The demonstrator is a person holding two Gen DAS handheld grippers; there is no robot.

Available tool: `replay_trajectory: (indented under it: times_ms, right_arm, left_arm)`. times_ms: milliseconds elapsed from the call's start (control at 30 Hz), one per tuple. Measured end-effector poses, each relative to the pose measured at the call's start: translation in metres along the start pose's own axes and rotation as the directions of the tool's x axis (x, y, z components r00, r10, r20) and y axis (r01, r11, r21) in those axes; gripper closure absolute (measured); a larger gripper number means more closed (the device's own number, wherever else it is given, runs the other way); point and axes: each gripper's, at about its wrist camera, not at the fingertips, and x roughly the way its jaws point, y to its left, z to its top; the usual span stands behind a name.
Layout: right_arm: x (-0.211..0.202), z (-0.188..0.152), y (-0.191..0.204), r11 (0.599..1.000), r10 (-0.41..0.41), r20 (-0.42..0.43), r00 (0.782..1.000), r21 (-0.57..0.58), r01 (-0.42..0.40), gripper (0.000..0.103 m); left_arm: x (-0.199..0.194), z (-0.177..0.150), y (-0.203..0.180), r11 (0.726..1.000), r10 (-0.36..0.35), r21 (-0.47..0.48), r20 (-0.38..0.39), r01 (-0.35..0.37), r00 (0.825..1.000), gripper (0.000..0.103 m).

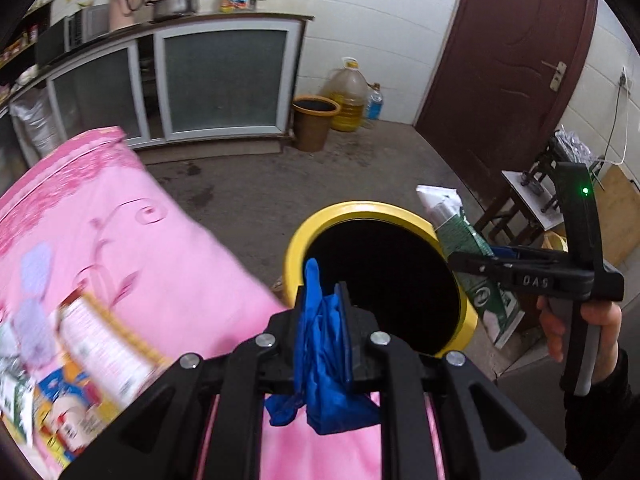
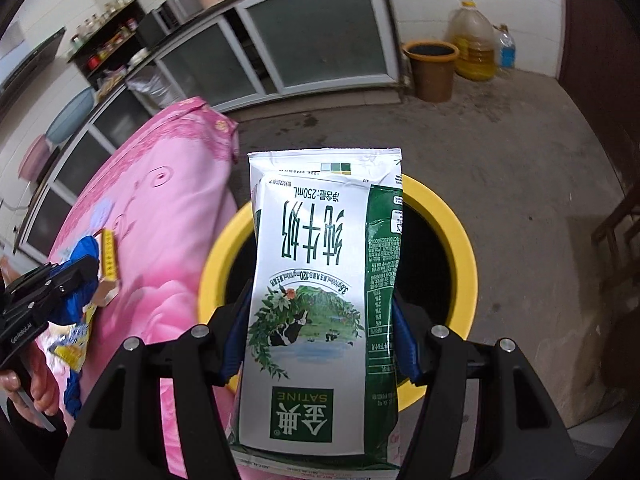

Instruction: Collect trash

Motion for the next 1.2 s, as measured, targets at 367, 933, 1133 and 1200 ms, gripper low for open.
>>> replay_trajectory:
  times_ms: [367,933,1133,1200]
  right_arm:
    - [0.024,0.009,-0.013,0.999,-0.046,-0.027,0.999,0.02,0.047,0.041]
    - [-0.021,-0.016,-0.01,1.0,0.016,0.065,0.998,0.011,-0.017,0.028]
    - [-0.038,-0.024,0.054,0.982,0.066,0.124,0.99,-0.183,-0.043,0.028]
    - [-0.037,-0.024,0.073,0.974,0.086,0.118,0.989,-0.22,-0.058,0.028]
  left_arm:
    - [0.055,0.027,-0.025,0.993,-0.086,-0.081,-0.029,0.084,0.996,0.054]
    - [-0.078,-0.033,-0.003,0.989,-0.039,-0.128,0.233,0.07,0.972,0.008]
    - [-0.156,-0.116,0.032,0.99,0.065,-0.139,0.291,-0.026,0.955,0.008]
    - [-0.176,-0.142,0.047,0.984,0.13,-0.155,0.281,-0.089,0.951,0.008]
